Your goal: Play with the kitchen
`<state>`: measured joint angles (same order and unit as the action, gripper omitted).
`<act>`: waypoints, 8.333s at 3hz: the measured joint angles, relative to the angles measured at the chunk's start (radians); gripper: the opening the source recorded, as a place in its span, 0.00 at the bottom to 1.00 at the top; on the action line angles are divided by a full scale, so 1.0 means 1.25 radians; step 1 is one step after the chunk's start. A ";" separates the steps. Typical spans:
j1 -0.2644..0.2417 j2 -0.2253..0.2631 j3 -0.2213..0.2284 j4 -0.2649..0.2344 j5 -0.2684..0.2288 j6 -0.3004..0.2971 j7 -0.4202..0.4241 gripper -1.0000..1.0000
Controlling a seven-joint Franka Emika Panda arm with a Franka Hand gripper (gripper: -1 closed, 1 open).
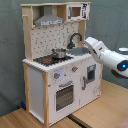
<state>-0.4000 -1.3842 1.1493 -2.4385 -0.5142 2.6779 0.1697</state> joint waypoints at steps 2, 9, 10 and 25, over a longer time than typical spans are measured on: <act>-0.041 0.105 -0.026 0.094 0.053 -0.094 -0.012 1.00; -0.158 0.520 0.045 0.405 0.210 -0.404 -0.034 1.00; -0.168 0.582 0.052 0.443 0.230 -0.442 -0.033 1.00; 0.111 1.480 0.035 0.773 -0.120 -0.728 -0.132 1.00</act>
<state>-0.2618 0.4656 1.1930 -1.4725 -0.6644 1.7684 0.0049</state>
